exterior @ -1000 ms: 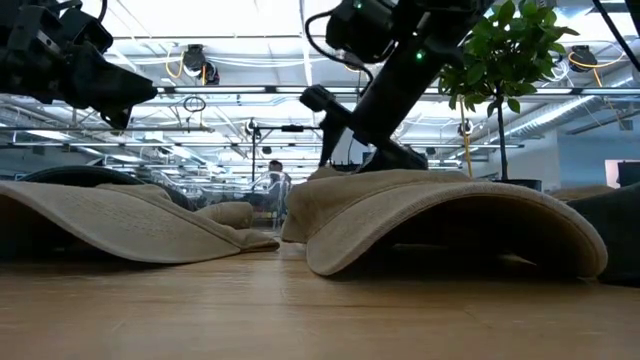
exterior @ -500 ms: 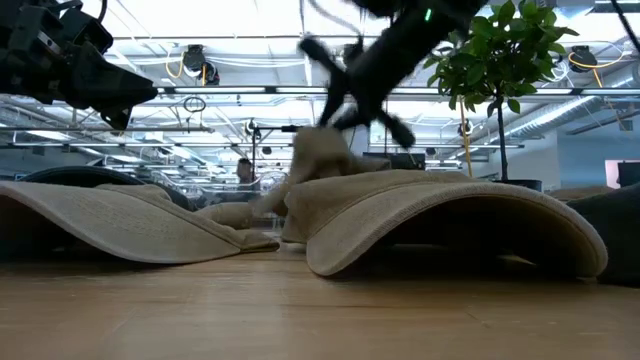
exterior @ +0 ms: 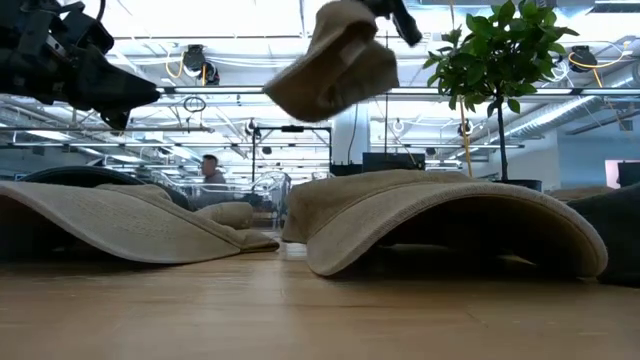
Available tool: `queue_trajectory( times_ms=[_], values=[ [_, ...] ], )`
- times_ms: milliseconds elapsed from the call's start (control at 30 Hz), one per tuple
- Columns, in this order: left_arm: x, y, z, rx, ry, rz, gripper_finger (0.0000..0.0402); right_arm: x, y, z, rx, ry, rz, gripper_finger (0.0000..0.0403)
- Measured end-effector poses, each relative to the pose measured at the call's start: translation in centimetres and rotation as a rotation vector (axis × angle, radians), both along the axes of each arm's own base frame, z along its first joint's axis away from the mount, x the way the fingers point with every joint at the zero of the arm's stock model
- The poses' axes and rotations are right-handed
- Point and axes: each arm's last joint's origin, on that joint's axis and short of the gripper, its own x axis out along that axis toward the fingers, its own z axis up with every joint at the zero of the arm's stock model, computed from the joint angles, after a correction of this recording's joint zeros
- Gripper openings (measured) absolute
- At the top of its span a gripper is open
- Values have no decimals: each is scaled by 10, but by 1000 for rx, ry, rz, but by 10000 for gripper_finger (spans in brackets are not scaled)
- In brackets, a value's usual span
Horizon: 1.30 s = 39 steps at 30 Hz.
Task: Pick & Place hat
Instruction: Put the brown cap into the right transparent bin
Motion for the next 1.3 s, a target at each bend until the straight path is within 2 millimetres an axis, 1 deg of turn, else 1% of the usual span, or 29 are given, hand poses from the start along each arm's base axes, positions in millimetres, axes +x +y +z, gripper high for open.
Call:
queue_trajectory(
  times_ms=[100, 167, 333, 500, 633, 767, 833, 1000, 1067, 1167, 1233, 1300],
  values=[
    [0, 1, 0, 2, 0, 32, 70, 0, -12, 15, -47, 58, 63, 1],
    [0, 1, 0, 3, 0, 51, 70, 2, -21, 20, -81, 94, 120, 1],
    [0, 2, 0, 5, -1, 72, 70, 0, -46, 35, -147, 73, 220, 0],
    [0, 2, 0, 5, -1, 86, 70, -6, -75, 41, -246, 100, 262, 0],
    [-1, 4, 0, 7, -1, 127, 70, -6, -96, 44, -342, 113, 250, 0],
    [-1, 5, 0, 6, -2, 168, 70, 5, -110, 48, -395, 104, 291, 0],
    [-1, 5, 0, 8, 1, 184, 70, 14, -114, 50, -427, 111, 317, 0],
    [-1, 6, -1, 15, 12, 220, 70, 37, -124, 46, -505, 205, 400, 0],
    [-1, 7, -1, 16, 11, 226, 70, 42, -130, 45, -537, 253, 427, 0],
    [-1, 7, -1, 17, 12, 231, 70, 45, -135, 39, -618, 359, 456, 0],
    [0, 7, -1, 16, 17, 231, 70, 44, -138, 30, -676, 490, 456, 0],
    [0, 7, -1, 16, 18, 230, 69, 41, -142, 26, -745, 601, 436, 0]
  ],
)
